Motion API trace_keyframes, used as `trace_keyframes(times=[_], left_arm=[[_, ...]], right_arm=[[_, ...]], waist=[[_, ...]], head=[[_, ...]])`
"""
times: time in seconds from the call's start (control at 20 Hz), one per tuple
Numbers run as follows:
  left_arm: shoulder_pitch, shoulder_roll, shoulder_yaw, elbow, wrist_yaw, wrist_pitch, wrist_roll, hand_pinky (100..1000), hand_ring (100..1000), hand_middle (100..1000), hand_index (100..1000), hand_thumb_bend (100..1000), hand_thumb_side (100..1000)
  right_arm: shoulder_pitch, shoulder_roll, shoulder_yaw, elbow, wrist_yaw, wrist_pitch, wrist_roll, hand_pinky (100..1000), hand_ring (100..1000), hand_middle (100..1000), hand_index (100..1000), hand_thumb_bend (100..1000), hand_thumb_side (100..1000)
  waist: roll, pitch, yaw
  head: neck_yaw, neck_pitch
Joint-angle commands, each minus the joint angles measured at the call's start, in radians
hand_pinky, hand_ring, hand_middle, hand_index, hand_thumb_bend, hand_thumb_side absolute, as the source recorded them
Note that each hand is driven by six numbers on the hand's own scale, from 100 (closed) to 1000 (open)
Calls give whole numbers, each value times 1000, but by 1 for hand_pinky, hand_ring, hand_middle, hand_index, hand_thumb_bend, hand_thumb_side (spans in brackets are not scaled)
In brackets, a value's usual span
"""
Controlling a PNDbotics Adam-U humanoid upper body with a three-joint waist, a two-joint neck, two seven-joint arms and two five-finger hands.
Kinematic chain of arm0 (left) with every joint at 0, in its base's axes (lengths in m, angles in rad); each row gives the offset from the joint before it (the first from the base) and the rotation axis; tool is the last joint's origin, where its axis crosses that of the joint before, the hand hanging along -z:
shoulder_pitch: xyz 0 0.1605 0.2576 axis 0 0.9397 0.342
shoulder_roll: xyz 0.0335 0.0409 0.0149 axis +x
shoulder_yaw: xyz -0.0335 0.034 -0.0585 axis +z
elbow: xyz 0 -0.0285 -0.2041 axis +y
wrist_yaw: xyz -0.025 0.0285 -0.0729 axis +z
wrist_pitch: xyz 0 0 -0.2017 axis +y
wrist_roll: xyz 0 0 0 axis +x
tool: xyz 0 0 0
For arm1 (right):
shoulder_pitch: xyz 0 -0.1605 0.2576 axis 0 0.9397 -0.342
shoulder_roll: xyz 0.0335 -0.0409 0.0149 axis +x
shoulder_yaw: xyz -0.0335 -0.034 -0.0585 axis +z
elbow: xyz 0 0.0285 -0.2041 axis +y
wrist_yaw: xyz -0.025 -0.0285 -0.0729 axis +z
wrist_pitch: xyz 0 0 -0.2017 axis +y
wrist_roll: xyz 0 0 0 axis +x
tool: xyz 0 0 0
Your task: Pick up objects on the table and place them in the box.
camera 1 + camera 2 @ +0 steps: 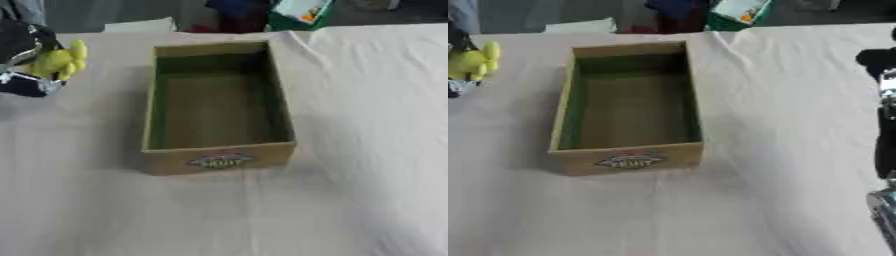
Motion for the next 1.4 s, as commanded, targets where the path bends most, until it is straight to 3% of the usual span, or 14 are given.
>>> trace_keyframes(times=[0.05,0.35,0.7,1.1,1.4], left_arm=[[-34,24,-22,-91,-24,-17,41,391,595,583,685,100,388],[-104,-67,-61,-177,18,-49,9,382,579,569,677,100,375],[-169,-176,-97,-151,43,-84,-38,371,571,534,621,100,366],[-169,-310,-153,-85,-5,-133,-69,364,566,523,607,100,378],[-153,-357,-179,-62,-32,-144,-95,367,572,530,619,100,385]], right_arm=[[-11,-19,-15,-20,-8,-4,-1,907,774,648,891,100,670],[-21,-20,-17,-20,-20,-8,10,905,774,650,889,100,679],[-41,-17,-14,-20,-35,-13,25,903,774,651,889,100,679],[-79,-6,-4,-20,-59,-19,47,902,774,653,888,100,672],[-97,1,5,-20,-71,-16,64,902,774,653,888,100,670]], waist=[[-3,-34,1],[-9,-55,0],[-7,-63,-14],[-2,-60,-43],[1,-59,-60]], head=[[-11,12],[-23,28],[-10,33],[17,24],[31,20]])
